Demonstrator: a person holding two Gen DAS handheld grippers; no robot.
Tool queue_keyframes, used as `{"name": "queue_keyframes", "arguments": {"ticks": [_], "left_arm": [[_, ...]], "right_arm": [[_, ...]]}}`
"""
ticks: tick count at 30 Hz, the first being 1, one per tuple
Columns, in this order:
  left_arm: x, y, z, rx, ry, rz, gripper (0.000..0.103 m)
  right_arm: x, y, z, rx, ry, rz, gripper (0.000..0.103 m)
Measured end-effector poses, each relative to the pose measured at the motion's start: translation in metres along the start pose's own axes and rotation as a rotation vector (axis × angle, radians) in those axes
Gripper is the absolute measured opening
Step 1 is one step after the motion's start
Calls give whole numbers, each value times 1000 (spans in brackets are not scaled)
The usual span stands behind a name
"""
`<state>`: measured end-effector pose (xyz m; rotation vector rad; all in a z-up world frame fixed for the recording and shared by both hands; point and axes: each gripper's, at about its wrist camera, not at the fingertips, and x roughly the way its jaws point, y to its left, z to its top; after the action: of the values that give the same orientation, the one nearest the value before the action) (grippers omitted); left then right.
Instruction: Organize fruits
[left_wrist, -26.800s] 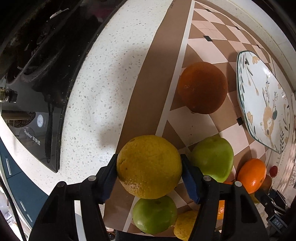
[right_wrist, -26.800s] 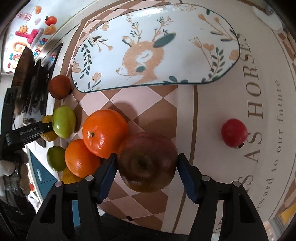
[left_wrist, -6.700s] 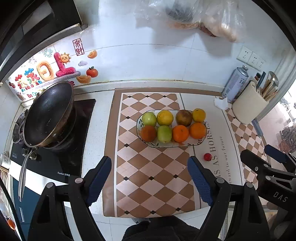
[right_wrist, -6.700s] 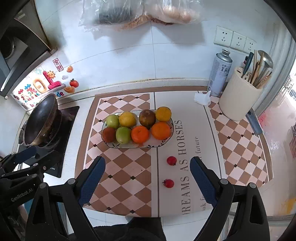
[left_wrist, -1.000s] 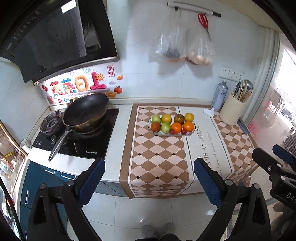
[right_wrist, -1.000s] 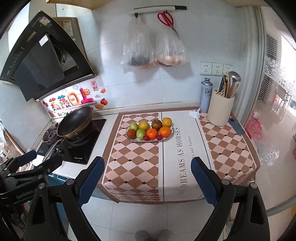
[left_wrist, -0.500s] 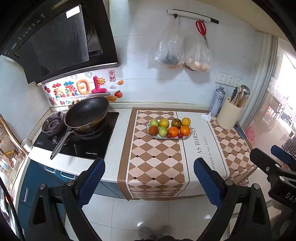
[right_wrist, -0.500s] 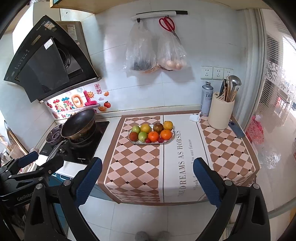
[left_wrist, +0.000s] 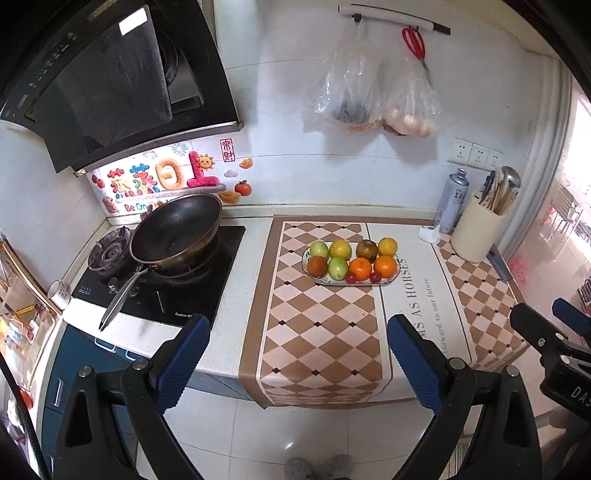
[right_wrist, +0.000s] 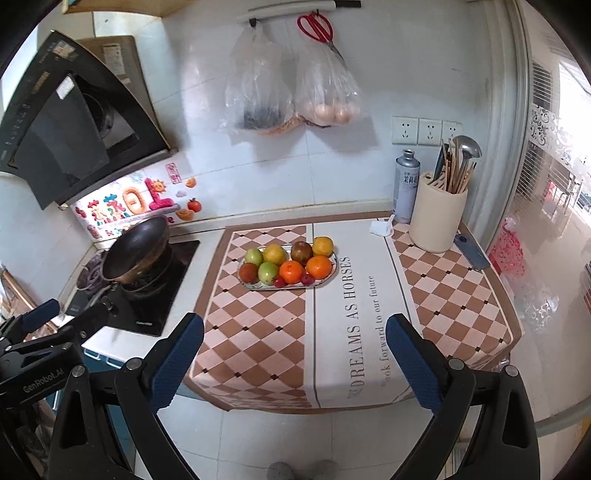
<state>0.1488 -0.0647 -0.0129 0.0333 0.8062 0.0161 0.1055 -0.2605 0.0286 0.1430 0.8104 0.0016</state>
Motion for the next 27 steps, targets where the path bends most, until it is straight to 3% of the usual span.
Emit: {"name": "queue_keyframes", "arguments": {"ticks": [13, 27], "left_arm": [[73, -12, 37, 20, 79, 8, 98], [130, -10, 44, 5, 177, 11, 98]], "right_arm": [[89, 1, 47, -35, 52, -50, 101], [149, -1, 55, -28, 137, -64, 101]]}}
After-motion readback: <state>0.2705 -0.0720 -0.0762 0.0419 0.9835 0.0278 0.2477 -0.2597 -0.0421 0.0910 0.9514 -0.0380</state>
